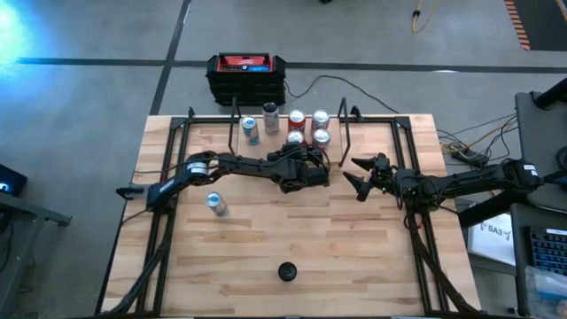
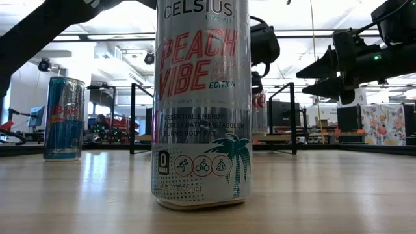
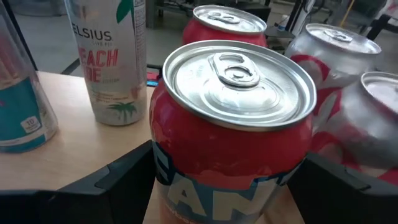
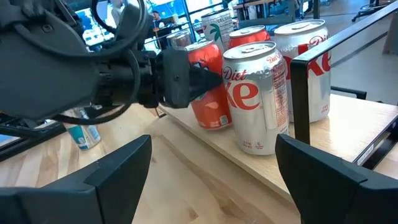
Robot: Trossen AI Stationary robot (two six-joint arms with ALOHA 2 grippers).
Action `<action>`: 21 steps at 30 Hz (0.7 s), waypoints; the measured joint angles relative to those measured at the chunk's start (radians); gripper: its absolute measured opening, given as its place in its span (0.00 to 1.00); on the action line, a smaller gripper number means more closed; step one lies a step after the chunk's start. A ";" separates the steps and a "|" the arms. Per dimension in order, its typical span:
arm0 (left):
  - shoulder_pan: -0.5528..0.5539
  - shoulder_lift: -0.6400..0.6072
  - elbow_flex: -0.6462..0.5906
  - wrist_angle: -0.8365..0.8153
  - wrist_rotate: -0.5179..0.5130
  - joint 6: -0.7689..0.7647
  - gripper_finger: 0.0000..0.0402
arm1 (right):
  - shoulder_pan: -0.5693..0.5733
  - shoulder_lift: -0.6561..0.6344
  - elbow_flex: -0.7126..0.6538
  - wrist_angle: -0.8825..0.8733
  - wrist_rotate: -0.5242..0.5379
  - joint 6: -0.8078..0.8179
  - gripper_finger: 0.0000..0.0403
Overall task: Place canned beverage on shelf
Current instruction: Put the red soda can on the shelf aligned with the other red soda can
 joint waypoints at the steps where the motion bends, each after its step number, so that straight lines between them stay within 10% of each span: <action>1: 0.000 0.002 -0.001 0.000 -0.001 0.000 0.75 | 0.000 0.000 0.000 0.000 0.000 0.000 0.81; 21: 0.003 0.017 0.001 0.028 -0.017 0.060 0.75 | 0.000 0.000 0.000 0.000 0.000 0.000 0.81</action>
